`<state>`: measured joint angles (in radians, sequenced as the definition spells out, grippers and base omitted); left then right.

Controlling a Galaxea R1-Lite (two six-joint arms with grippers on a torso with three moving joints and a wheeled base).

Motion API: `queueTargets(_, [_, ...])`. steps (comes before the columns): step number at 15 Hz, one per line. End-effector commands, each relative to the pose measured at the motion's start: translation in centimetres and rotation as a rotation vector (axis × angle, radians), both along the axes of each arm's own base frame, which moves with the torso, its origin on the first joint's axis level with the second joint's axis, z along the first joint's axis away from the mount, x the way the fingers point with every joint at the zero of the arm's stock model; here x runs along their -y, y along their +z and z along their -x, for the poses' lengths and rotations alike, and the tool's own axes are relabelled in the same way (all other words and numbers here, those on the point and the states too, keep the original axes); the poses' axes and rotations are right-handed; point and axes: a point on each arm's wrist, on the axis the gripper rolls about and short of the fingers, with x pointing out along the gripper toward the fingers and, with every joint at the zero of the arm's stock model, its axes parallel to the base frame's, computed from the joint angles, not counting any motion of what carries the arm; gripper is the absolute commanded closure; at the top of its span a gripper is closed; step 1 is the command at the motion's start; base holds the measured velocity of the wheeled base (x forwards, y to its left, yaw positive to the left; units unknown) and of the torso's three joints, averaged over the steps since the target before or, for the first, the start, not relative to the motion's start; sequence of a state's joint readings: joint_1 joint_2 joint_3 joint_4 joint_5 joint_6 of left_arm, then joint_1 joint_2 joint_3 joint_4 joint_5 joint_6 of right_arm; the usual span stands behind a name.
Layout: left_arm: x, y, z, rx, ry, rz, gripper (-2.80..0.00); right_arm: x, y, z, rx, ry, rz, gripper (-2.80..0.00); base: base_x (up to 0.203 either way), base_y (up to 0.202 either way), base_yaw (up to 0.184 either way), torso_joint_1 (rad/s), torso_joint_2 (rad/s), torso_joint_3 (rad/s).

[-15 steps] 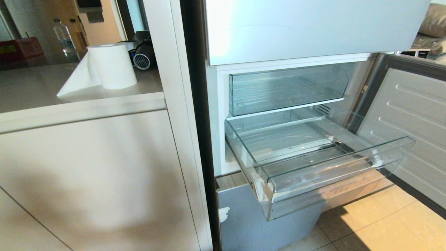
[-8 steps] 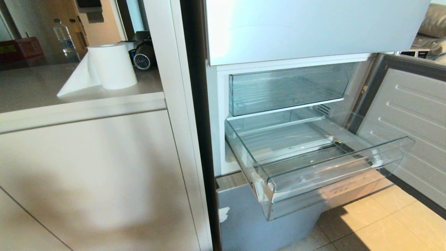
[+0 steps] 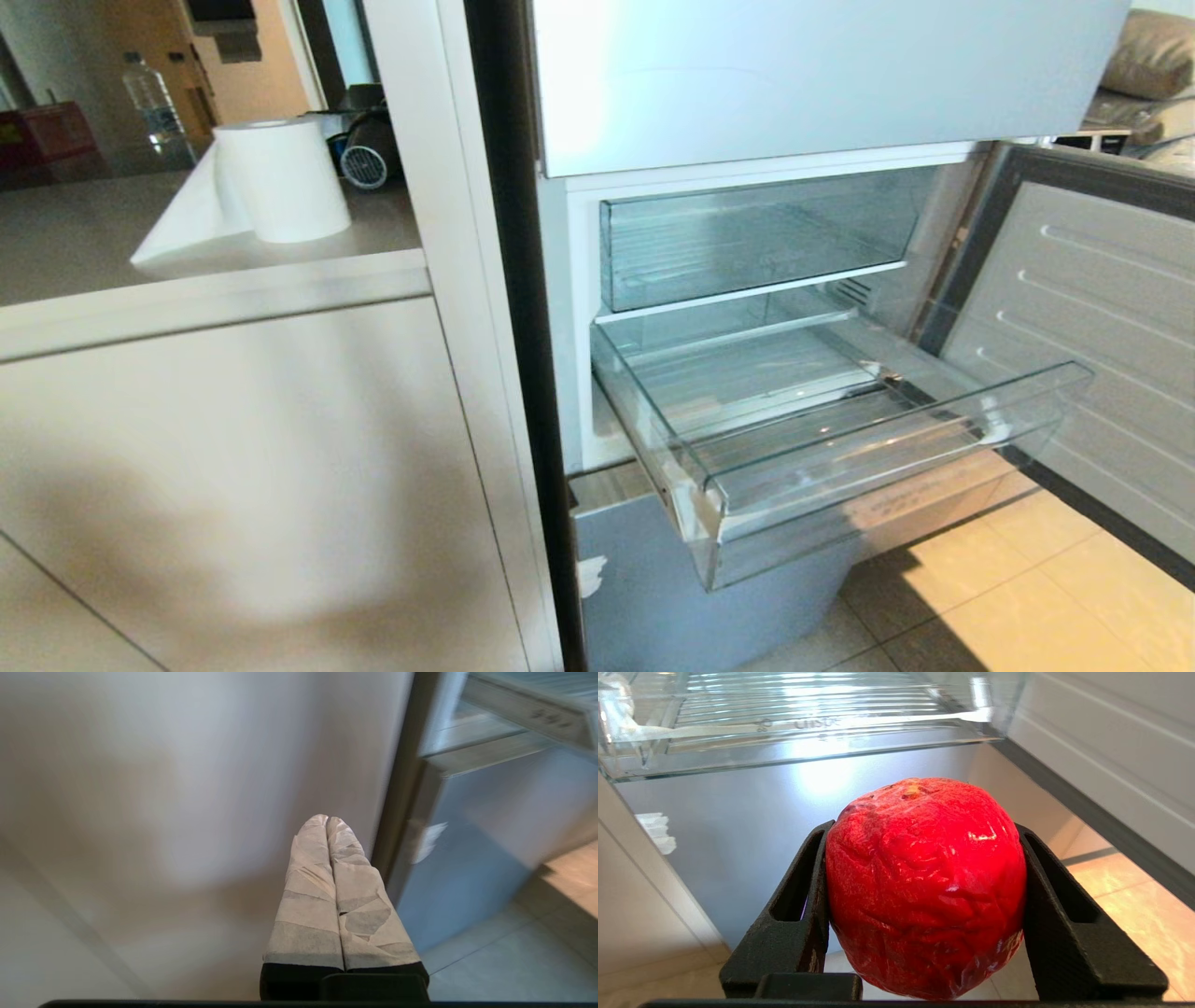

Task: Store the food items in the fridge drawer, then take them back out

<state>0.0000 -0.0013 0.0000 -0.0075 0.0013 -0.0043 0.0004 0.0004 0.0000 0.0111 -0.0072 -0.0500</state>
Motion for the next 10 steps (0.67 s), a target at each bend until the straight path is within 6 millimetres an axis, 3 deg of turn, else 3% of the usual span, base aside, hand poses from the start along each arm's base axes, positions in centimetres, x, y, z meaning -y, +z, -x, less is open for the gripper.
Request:
queueTargets(1, [0.00,-0.04,-0.02,-0.002,0.000,0.000,0.00,0.00,-0.01,0.00,-0.001,-0.001,0.001,0.00,0.002,0.006,-0.143,0.005,0.00,0.002])
queueTargets(10, [0.00,-0.02,-0.02,-0.001,0.000,0.000,0.00,0.00,0.01,0.00,0.001,-0.003,-0.018,0.00,0.001,0.008,-0.174,0.003,0.00,0.004])
